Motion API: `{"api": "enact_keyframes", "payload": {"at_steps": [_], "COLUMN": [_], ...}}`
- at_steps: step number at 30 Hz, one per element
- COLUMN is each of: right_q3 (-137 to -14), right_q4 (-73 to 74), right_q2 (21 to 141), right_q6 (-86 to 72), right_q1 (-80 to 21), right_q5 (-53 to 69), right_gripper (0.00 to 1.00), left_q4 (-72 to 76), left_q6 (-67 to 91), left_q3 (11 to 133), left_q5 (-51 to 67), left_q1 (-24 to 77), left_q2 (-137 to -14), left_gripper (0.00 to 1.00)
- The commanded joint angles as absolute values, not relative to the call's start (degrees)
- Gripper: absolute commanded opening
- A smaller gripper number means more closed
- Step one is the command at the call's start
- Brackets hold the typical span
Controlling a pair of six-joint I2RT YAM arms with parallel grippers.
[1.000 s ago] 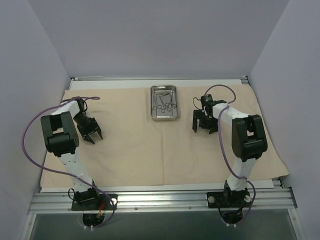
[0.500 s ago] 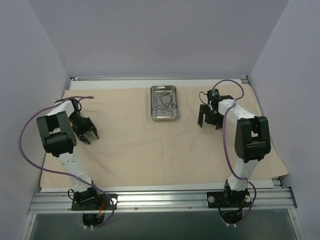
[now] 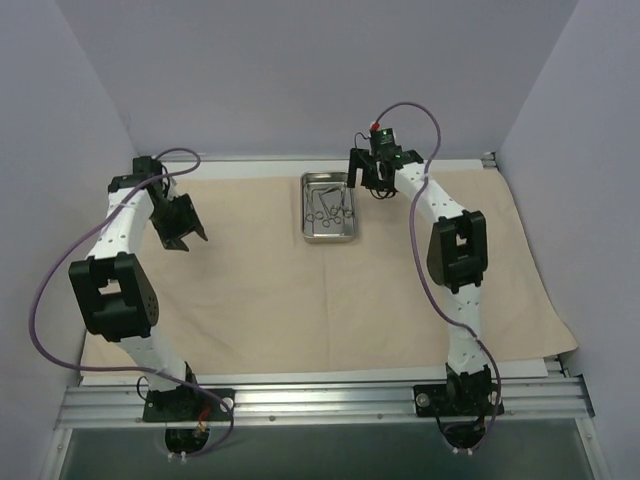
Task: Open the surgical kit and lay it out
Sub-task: Pick up the container from the surgical kit.
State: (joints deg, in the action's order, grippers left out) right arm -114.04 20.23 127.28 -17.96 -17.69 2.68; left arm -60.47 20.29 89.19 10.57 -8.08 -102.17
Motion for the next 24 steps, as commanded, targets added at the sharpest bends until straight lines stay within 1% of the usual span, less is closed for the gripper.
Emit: {"api": "enact_keyframes", "payload": {"at_steps": [1, 3, 7, 12, 13, 15, 16, 18, 19, 21, 22, 24], "right_q3": [-121.09, -121.99, -121.64, -120.41, -120.41, -120.41, -120.32, -120.85, -121.28, -122.16, -123.30, -124.80], "right_q4": [26.71, 26.72, 26.02, 25.23, 25.40, 25.14, 24.96, 24.79, 24.79, 25.05, 25.22, 25.84], "right_q2": [133.06, 134.73, 136.40, 137.63, 137.81, 137.81, 137.64, 137.64, 137.64, 137.90, 137.99, 138.25], "right_q6": [-17.41, -16.96, -16.17, -16.08, -16.17, -16.35, -16.35, -16.44, -16.44, -16.52, -16.52, -16.87], "right_q1": [-18.63, -18.63, -18.72, -18.98, -19.07, -19.25, -19.34, -19.68, -19.77, -20.04, -20.30, -20.48], "right_q5": [1.93, 0.97, 2.02, 4.04, 3.96, 3.95, 4.48, 4.66, 4.83, 5.01, 5.18, 5.54], "right_gripper": [0.88, 0.88, 0.82, 0.71, 0.67, 0.63, 0.52, 0.40, 0.30, 0.24, 0.18, 0.12], "left_q4": [-60.56, -60.47, -60.03, -60.38, -60.38, -60.64, -60.82, -61.00, -61.00, -61.08, -61.08, -61.35], "left_q6": [20.30, 20.65, 21.36, 21.62, 21.62, 21.62, 21.53, 21.45, 21.45, 21.45, 21.45, 21.45], "left_q3": [90.18, 90.26, 89.83, 89.82, 89.74, 89.82, 89.74, 89.65, 89.65, 89.56, 89.56, 89.65], "left_q5": [12.39, 12.57, 13.36, 13.71, 13.62, 13.36, 13.36, 13.18, 13.10, 13.10, 13.10, 13.10], "left_q1": [-5.90, -4.93, -3.25, -2.55, -2.46, -2.46, -2.46, -2.46, -2.46, -2.37, -2.46, -2.37], "left_q2": [-99.94, -99.06, -97.39, -97.21, -97.12, -97.21, -97.12, -97.12, -97.03, -96.94, -97.03, -97.12], "left_gripper": [0.63, 0.63, 0.63, 0.62, 0.61, 0.60, 0.60, 0.59, 0.59, 0.59, 0.59, 0.59]}}
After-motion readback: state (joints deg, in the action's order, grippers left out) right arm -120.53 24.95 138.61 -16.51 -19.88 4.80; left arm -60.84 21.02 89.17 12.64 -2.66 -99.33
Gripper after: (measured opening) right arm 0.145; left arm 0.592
